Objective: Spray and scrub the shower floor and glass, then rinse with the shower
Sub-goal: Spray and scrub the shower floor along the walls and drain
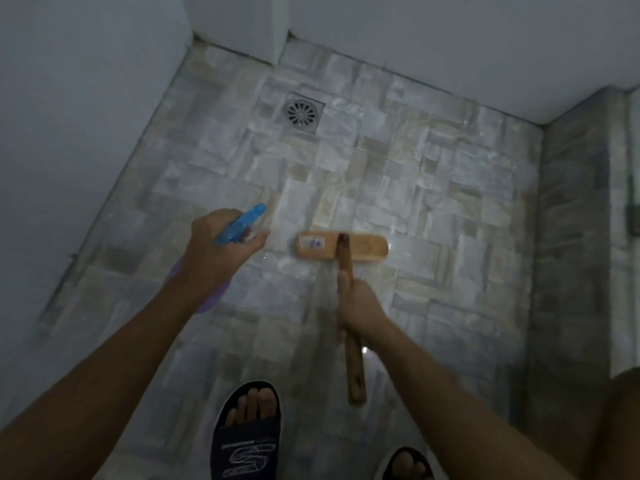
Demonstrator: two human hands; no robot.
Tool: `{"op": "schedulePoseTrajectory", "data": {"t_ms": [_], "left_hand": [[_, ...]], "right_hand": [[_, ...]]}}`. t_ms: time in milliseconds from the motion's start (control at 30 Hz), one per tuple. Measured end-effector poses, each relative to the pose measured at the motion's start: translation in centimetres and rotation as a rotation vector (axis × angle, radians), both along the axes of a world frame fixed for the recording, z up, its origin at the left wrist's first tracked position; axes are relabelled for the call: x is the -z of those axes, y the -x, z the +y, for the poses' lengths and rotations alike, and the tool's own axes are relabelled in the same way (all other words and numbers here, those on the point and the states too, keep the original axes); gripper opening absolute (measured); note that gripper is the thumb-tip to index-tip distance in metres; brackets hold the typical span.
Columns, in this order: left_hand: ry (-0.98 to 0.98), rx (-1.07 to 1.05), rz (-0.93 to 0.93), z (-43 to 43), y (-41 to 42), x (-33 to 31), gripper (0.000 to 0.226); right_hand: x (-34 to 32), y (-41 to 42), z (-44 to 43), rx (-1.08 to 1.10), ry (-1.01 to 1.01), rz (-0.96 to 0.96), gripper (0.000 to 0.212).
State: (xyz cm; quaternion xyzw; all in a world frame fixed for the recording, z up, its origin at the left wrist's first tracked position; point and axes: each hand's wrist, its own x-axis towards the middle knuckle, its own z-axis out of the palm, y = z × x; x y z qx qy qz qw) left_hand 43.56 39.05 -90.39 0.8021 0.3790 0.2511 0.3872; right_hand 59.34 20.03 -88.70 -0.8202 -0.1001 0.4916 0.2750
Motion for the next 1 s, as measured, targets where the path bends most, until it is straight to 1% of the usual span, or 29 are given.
{"op": "schedulePoseTrajectory", "data": {"t_ms": [33, 100, 133, 167, 267, 300, 400, 433, 500, 567, 633, 700, 800, 900, 1000], "left_hand": [[-0.011, 0.024, 0.004, 0.3, -0.7, 0.0, 0.033], [-0.008, 0.069, 0.003, 1.1, -2.4, 0.1, 0.033], [0.0, 0.084, 0.002, 1.4, -3.1, 0.1, 0.033], [0.012, 0.112, 0.002, 1.6, -4.2, 0.0, 0.034], [0.058, 0.193, -0.002, 2.0, -7.1, -0.4, 0.034], [0.084, 0.215, 0.004, 2.1, -8.3, -0.5, 0.034], [0.125, 0.289, 0.016, 1.8, -10.7, -0.4, 0.036], [0.129, 0.333, 0.017, 1.4, -12.2, -0.5, 0.036], [0.132, 0.387, 0.024, 0.9, -13.8, -0.7, 0.036], [0.118, 0.471, 0.032, 0.0, -15.9, -0.5, 0.04], [0.103, 0.555, 0.042, -1.1, -17.5, -0.3, 0.046], [0.102, 0.613, 0.071, -2.4, -19.0, -0.2, 0.05], [0.123, 0.687, 0.134, -5.1, -21.6, -0.2, 0.041], [0.168, 0.766, 0.144, -7.4, -23.6, -0.3, 0.028], [0.143, 0.87, 0.154, -9.4, -25.3, -0.1, 0.031]], "right_hand": [[0.3, -2.1, 2.0, 0.056, -0.01, 0.009, 0.053], [0.6, -5.9, 4.8, 0.209, -0.06, 0.091, 0.046], [0.6, -6.7, 5.1, 0.256, -0.072, 0.134, 0.043], [0.6, -7.1, 4.8, 0.273, -0.061, 0.137, 0.042], [0.3, -4.0, 0.9, 0.235, -0.029, 0.051, 0.049], [0.0, -2.3, -1.0, 0.255, -0.021, 0.048, 0.05], [-1.6, 2.0, -5.2, 0.346, 0.011, 0.126, 0.046], [-1.7, 2.1, -6.2, 0.389, 0.034, 0.145, 0.044], [-1.5, 0.6, -6.5, 0.425, 0.043, 0.135, 0.046], [-0.7, -2.8, -6.0, 0.55, 0.013, 0.059, 0.05], [-0.4, -6.4, -5.6, 0.693, -0.022, 0.054, 0.049], [-0.2, -8.3, -6.5, 0.768, -0.061, 0.067, 0.048], [-0.2, -6.7, -10.2, 0.828, -0.044, 0.091, 0.049], [-0.7, -4.0, -15.1, 0.953, 0.018, 0.097, 0.049], [-1.4, -4.8, -18.3, 0.967, 0.063, 0.069, 0.047]]}}
